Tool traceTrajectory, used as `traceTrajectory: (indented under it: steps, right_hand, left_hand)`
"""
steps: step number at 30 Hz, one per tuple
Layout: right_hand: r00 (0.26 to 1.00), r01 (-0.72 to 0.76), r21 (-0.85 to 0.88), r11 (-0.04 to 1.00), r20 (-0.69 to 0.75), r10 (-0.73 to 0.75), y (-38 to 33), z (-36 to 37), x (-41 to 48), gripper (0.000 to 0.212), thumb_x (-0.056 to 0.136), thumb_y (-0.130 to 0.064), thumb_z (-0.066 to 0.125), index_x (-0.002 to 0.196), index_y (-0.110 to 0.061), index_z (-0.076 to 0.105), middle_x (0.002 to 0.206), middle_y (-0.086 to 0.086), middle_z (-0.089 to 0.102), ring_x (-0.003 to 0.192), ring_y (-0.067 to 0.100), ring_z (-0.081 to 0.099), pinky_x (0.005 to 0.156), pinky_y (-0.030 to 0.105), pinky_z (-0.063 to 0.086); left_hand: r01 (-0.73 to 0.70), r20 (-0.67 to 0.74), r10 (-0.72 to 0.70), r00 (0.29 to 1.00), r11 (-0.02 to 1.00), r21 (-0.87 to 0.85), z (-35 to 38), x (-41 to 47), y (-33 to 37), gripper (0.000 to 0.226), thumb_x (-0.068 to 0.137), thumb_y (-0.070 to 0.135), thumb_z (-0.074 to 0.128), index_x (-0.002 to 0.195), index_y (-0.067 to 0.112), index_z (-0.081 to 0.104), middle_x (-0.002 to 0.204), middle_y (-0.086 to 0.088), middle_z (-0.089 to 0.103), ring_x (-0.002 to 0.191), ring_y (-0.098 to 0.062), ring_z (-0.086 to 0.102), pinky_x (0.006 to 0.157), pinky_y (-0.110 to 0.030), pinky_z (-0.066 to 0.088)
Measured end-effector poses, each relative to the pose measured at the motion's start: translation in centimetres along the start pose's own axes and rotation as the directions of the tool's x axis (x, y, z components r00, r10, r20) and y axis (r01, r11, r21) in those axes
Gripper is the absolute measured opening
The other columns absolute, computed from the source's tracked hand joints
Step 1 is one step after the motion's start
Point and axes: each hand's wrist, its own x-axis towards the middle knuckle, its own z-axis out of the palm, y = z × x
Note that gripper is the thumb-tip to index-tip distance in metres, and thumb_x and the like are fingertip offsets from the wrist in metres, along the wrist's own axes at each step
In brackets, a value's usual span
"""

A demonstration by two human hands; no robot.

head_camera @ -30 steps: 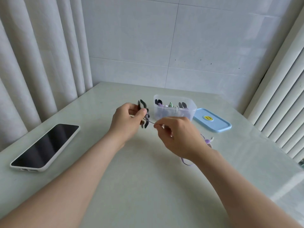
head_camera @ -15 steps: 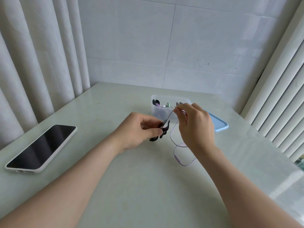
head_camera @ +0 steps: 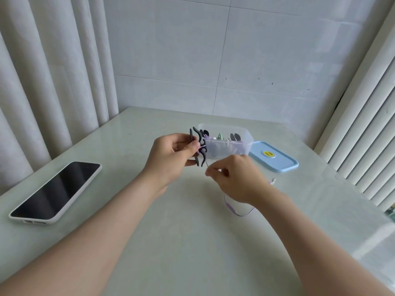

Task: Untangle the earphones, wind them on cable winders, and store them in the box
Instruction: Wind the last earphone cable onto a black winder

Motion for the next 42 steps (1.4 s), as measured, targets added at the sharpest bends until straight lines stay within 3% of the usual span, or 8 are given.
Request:
traceTrajectory:
  steps: [5, 14, 18, 23, 26, 33, 39, 42]
  right_hand:
    - [0.977, 0.210, 0.062, 0.976, 0.027, -0.212, -0.9, 0.0, -0.2, 0.029, 0.099, -0.027, 0.064, 0.073, -0.016, 0.074, 0.048, 0.000, 0.039, 0.061, 0.024, 0.028, 0.053, 0.018, 0.027]
    - [0.961, 0.276, 0.042, 0.960, -0.002, -0.276, -1.7, 0.3, -0.4, 0.029, 0.096, -0.031, 0.060, 0.075, -0.018, 0.075, 0.048, 0.001, 0.041, 0.061, 0.027, 0.032, 0.053, 0.031, 0.039]
    - [0.964, 0.179, -0.061, 0.982, -0.187, -0.188, -1.7, -0.2, -0.5, 0.022, 0.092, -0.032, 0.059, 0.072, -0.026, 0.063, 0.047, -0.006, 0.042, 0.049, 0.019, 0.041, 0.048, 0.032, 0.041]
    - [0.876, 0.031, -0.111, 0.993, -0.476, -0.081, -1.2, -0.8, -0.2, 0.018, 0.095, -0.030, 0.061, 0.081, -0.023, 0.070, 0.063, -0.010, 0.047, 0.058, 0.025, 0.051, 0.048, 0.033, 0.042]
    - [0.845, -0.015, -0.124, 0.992, -0.532, -0.053, -0.9, -0.8, 0.0, 0.016, 0.098, -0.032, 0.064, 0.089, -0.024, 0.074, 0.074, -0.006, 0.057, 0.062, 0.029, 0.056, 0.051, 0.035, 0.046]
    - [0.913, -0.181, -0.132, 0.975, -0.391, 0.117, 0.2, -0.3, 0.3, 0.023, 0.106, -0.038, 0.052, 0.103, -0.028, 0.073, 0.093, -0.002, 0.068, 0.085, 0.033, 0.059, 0.062, 0.035, 0.038]
    - [0.974, -0.097, -0.039, 0.995, -0.207, 0.087, 0.1, 0.6, 0.4, 0.023, 0.105, -0.041, 0.050, 0.105, -0.033, 0.072, 0.076, 0.002, 0.065, 0.077, 0.035, 0.056, 0.063, 0.038, 0.049]
    - [0.992, 0.016, 0.016, 1.000, -0.124, -0.014, -0.3, 1.1, 0.3, 0.025, 0.106, -0.038, 0.054, 0.104, -0.028, 0.076, 0.058, -0.003, 0.055, 0.067, 0.031, 0.049, 0.063, 0.041, 0.053]
  left_hand:
    - [0.051, -0.050, -0.048, 0.998, 0.996, 0.073, -0.4, 0.1, -0.7, 0.016, 0.104, 0.018, 0.065, 0.106, 0.007, 0.076, 0.101, -0.018, 0.079, 0.080, -0.018, 0.074, 0.080, -0.043, 0.066]
    - [0.169, -0.052, -0.170, 0.984, 0.985, -0.028, -0.6, -0.1, -0.5, 0.019, 0.101, 0.024, 0.070, 0.104, 0.007, 0.077, 0.094, -0.012, 0.081, 0.083, -0.020, 0.078, 0.083, -0.040, 0.064]
    - [0.003, -0.085, 0.023, 0.996, 0.957, 0.290, -1.0, 0.1, -1.0, 0.007, 0.094, 0.022, 0.077, 0.101, 0.022, 0.077, 0.086, 0.003, 0.079, 0.079, -0.015, 0.076, 0.068, -0.033, 0.059]
    - [-0.043, 0.171, -0.006, 0.985, 0.958, 0.285, -1.0, -0.1, -1.1, 0.016, 0.099, 0.018, 0.073, 0.112, 0.023, 0.079, 0.104, 0.004, 0.081, 0.106, -0.023, 0.074, 0.099, -0.035, 0.057]
    - [-0.110, 0.265, 0.022, 0.964, 0.940, 0.323, -0.5, -0.4, -1.0, 0.020, 0.100, 0.018, 0.071, 0.117, 0.024, 0.079, 0.106, 0.010, 0.081, 0.107, -0.019, 0.073, 0.100, -0.030, 0.056]
    - [-0.066, 0.324, -0.008, 0.946, 0.974, 0.215, -0.2, -0.5, -0.6, 0.022, 0.098, 0.011, 0.072, 0.120, 0.013, 0.076, 0.111, -0.001, 0.081, 0.107, -0.019, 0.076, 0.098, -0.030, 0.058]
    - [0.020, 0.181, -0.001, 0.983, 0.994, -0.104, 0.2, -0.4, 0.2, 0.021, 0.101, 0.010, 0.066, 0.119, 0.002, 0.074, 0.110, -0.018, 0.078, 0.098, -0.023, 0.076, 0.087, -0.032, 0.062]
    - [0.034, 0.010, -0.033, 0.999, 0.997, -0.075, 0.0, -0.1, 0.2, 0.020, 0.100, 0.019, 0.070, 0.114, 0.006, 0.075, 0.103, -0.014, 0.080, 0.092, -0.022, 0.076, 0.077, -0.029, 0.061]
